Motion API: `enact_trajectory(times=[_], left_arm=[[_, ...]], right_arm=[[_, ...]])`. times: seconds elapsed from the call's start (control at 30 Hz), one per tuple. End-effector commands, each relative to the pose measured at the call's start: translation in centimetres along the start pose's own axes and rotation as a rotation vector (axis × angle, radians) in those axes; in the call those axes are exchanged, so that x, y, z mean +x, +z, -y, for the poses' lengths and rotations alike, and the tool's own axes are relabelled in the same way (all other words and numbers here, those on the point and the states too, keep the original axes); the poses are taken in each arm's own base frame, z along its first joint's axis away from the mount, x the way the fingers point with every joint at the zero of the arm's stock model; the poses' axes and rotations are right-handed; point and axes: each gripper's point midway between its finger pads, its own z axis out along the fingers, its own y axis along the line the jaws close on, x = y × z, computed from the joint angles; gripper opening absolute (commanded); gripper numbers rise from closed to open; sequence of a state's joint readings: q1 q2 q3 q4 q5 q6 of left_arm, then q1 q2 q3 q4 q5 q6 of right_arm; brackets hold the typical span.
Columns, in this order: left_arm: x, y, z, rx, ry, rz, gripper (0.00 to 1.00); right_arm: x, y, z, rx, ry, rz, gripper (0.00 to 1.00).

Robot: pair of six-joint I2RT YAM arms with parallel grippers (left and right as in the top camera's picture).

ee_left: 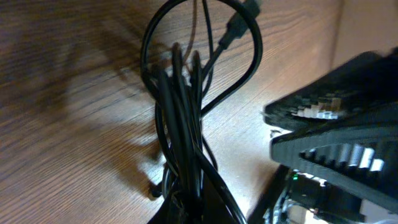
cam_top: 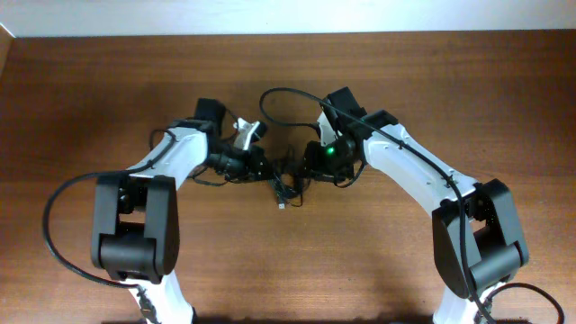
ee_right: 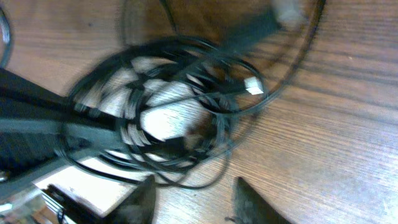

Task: Untangle cables

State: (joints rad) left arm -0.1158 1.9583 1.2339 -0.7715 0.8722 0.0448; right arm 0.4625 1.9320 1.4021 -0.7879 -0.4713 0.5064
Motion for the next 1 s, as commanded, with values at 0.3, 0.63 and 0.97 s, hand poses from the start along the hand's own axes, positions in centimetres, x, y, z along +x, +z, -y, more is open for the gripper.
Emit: enact_trajectory(times=[0.3,0.63,0.97], left_arm=[[-0.2,-1.4,3.3,0.266,0.053,0.041,0.00],[-0.4,-1.8,4.5,0.339,0.057,0.052,0.00],[-0.5,-2.1,5.3,0.390,0.057,0.059,0.00]], right_arm=[[-0.3,2.2,-3.9,-0.224,-0.017,-0.041,0.34],[0.6,3.4,-4.8,-0.357,-0.058,-0.069,0.33],[0.0,4.1,-4.7,-0.372,-0.108,-0.004,0.04]])
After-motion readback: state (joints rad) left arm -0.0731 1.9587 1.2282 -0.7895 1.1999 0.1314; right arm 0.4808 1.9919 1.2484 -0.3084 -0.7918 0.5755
